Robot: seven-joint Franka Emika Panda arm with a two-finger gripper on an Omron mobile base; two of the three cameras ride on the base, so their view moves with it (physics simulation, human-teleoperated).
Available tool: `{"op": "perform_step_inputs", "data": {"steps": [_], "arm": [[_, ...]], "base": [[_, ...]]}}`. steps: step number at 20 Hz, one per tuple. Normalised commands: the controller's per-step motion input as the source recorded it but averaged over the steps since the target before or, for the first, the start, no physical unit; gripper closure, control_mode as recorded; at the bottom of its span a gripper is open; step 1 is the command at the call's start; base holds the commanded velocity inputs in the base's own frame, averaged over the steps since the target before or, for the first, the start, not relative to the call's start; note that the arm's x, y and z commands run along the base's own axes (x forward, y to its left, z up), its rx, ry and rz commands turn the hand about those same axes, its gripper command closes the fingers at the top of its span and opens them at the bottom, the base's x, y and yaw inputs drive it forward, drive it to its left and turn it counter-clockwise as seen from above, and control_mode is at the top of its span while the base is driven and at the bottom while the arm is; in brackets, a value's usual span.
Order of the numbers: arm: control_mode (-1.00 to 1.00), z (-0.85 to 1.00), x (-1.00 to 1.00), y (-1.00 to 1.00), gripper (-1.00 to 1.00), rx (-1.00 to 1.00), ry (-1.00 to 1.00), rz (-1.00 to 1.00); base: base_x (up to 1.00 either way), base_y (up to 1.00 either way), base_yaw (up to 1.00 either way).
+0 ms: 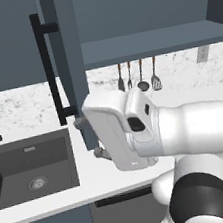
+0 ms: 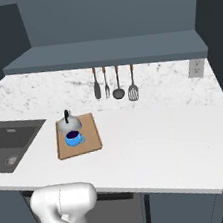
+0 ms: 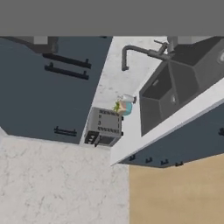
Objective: Pick the kettle from the counter and place it on the tray. Then pick the mug from the cabinet and place it on the tray. Then close the cabinet doors.
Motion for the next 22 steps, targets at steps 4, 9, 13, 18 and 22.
{"op": "perform_step_inputs", "data": {"steps": [4, 9, 13, 18, 22], "arm": [[-1.0, 0.0, 0.0, 0.49, -1.0, 0.16, 0.03, -0.05], [-1.0, 0.0, 0.26, 0.43, -1.0, 0.15, 0.0, -0.13], [-1.0, 0.0, 0.53, 0.24, -1.0, 0.12, 0.01, -0.06], [-1.0, 0.0, 0.54, 0.03, -1.0, 0.03, 0.03, -0.01], [-1.0, 0.0, 0.45, 0.0, -1.0, 0.0, 0.06, 0.0]], "base": [[0.0, 0.0, 0.0], [0.0, 0.0, 0.0], [0.0, 0.0, 0.0], [0.0, 0.0, 0.0], [0.0, 0.0, 0.0]]}}
